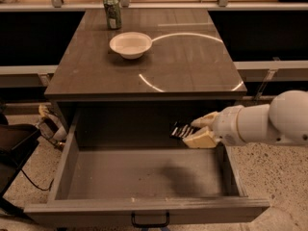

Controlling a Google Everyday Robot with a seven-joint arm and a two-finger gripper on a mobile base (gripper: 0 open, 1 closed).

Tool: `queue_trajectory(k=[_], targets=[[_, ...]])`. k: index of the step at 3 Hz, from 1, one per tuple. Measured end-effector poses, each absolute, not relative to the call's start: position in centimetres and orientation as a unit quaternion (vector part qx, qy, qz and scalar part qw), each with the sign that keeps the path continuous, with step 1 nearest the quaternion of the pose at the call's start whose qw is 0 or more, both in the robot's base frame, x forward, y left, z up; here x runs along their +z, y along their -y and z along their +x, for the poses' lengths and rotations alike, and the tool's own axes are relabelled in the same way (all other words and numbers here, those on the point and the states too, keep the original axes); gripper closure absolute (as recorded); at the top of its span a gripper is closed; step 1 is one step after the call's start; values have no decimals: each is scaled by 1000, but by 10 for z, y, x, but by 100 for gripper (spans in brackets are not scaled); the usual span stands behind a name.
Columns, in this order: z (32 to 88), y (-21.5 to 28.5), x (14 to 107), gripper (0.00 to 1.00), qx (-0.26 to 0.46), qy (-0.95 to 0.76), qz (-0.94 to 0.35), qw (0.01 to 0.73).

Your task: Place rxbar chocolate into top drawer

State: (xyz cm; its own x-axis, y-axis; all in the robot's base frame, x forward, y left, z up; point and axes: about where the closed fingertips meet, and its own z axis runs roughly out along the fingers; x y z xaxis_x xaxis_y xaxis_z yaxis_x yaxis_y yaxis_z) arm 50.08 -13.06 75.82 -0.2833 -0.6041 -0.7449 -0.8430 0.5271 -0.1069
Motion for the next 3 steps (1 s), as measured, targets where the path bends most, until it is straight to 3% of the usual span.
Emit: queue_trajectory(k=[3], targets=[[521,40,606,100,229,-761,-497,348]])
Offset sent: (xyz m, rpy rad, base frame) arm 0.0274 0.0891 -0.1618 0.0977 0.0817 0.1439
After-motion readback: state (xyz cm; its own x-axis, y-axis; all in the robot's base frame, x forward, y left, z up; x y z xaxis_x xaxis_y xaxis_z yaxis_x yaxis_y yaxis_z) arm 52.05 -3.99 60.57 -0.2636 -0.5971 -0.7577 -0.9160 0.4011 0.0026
